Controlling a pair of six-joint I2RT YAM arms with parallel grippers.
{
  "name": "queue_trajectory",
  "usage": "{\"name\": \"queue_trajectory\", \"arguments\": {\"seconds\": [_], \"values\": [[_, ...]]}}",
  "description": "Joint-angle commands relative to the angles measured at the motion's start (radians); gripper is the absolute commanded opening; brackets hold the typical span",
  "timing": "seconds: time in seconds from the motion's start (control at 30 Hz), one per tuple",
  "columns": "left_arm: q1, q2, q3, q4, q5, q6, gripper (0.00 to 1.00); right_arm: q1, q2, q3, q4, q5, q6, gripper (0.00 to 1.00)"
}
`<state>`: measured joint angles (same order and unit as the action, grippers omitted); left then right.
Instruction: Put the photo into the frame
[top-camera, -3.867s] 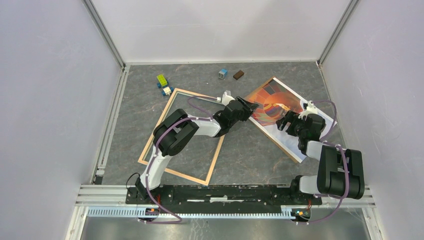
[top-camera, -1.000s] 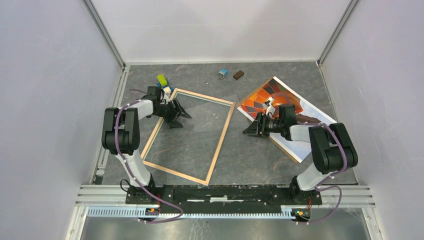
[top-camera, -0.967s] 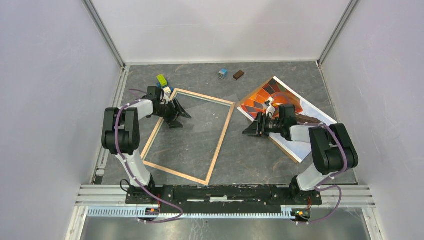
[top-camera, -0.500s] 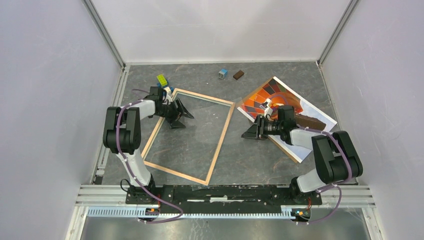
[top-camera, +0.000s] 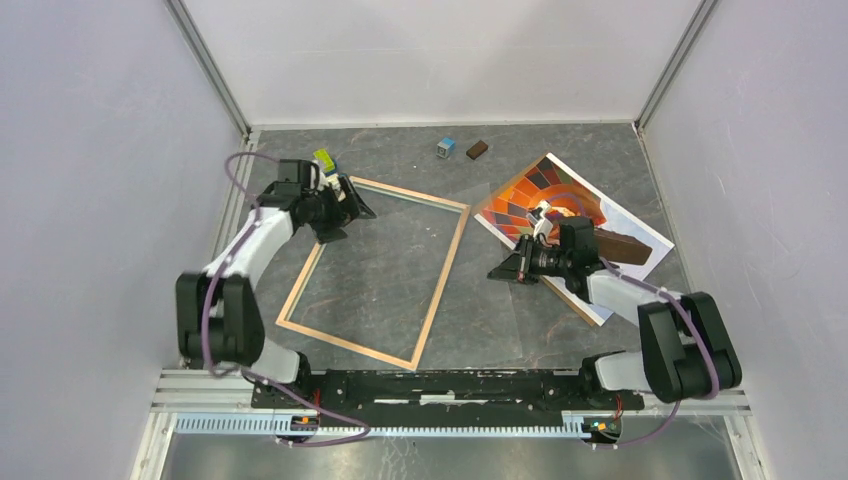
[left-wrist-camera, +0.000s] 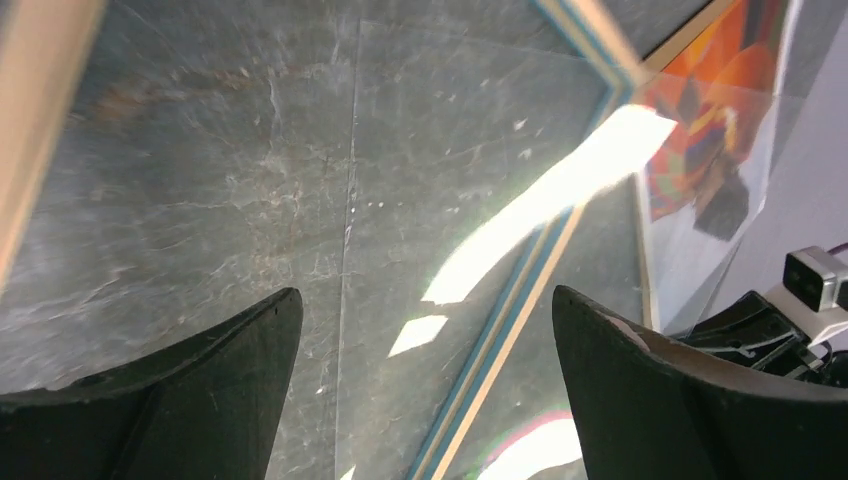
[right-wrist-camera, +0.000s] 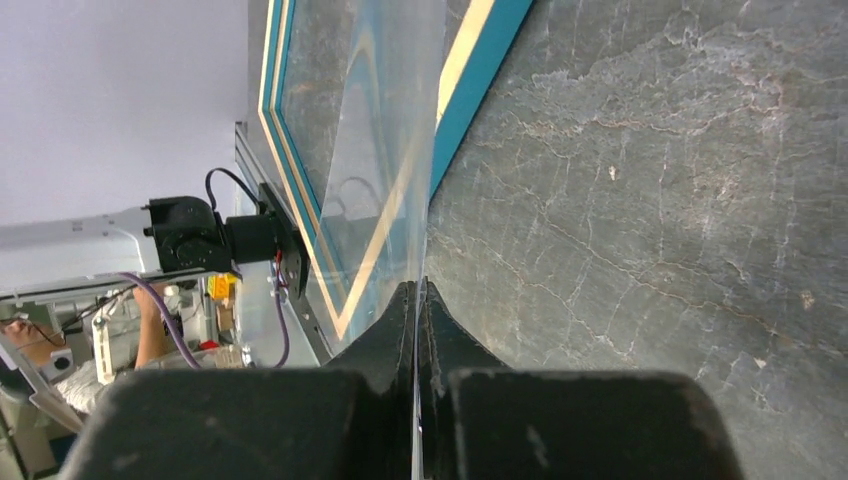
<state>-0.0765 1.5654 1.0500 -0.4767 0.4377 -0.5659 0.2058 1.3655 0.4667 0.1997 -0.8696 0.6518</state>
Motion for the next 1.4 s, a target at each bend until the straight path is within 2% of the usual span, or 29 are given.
{"name": "queue_trajectory", "arguments": {"seconds": [0.0, 0.17, 0.3, 0.4, 0.53, 0.67, 0.77, 0.9, 1.13, 1.37], "values": [[-0.009, -0.228, 0.088, -0.064, -0.151, 0.071, 1.00, 0.016, -0.108, 0.008, -0.022, 0.102, 0.066, 0.00], [-0.099, -0.380, 0.242, -0.076, -0.183, 0.066, 1.00, 0.062, -0.240, 0.059, -0.101, 0.196, 0.154, 0.00], [-0.188, -0.455, 0.306, -0.003, -0.197, 0.029, 1.00, 0.139, -0.352, 0.135, -0.119, 0.328, 0.264, 0.00], [-0.238, -0.521, 0.311, 0.077, -0.188, -0.007, 1.00, 0.220, -0.377, 0.214, -0.095, 0.420, 0.327, 0.00], [-0.247, -0.607, 0.379, 0.074, -0.192, -0.011, 1.00, 0.327, -0.330, 0.335, -0.043, 0.517, 0.397, 0.00], [-0.247, -0.652, 0.512, 0.001, -0.246, 0.005, 1.00, 0.460, -0.209, 0.511, -0.026, 0.624, 0.411, 0.00], [-0.246, -0.660, 0.591, -0.045, -0.244, 0.009, 1.00, 0.522, -0.107, 0.615, -0.006, 0.671, 0.446, 0.00], [-0.247, -0.682, 0.606, -0.054, -0.248, 0.009, 1.00, 0.567, 0.014, 0.674, 0.096, 0.730, 0.541, 0.00], [-0.248, -0.666, 0.527, -0.055, -0.281, 0.023, 1.00, 0.595, 0.127, 0.508, 0.310, 0.929, 0.712, 0.00], [-0.275, -0.583, 0.448, -0.055, -0.328, 0.092, 1.00, 0.595, 0.373, 0.339, 0.686, 0.903, 0.884, 0.00]]}}
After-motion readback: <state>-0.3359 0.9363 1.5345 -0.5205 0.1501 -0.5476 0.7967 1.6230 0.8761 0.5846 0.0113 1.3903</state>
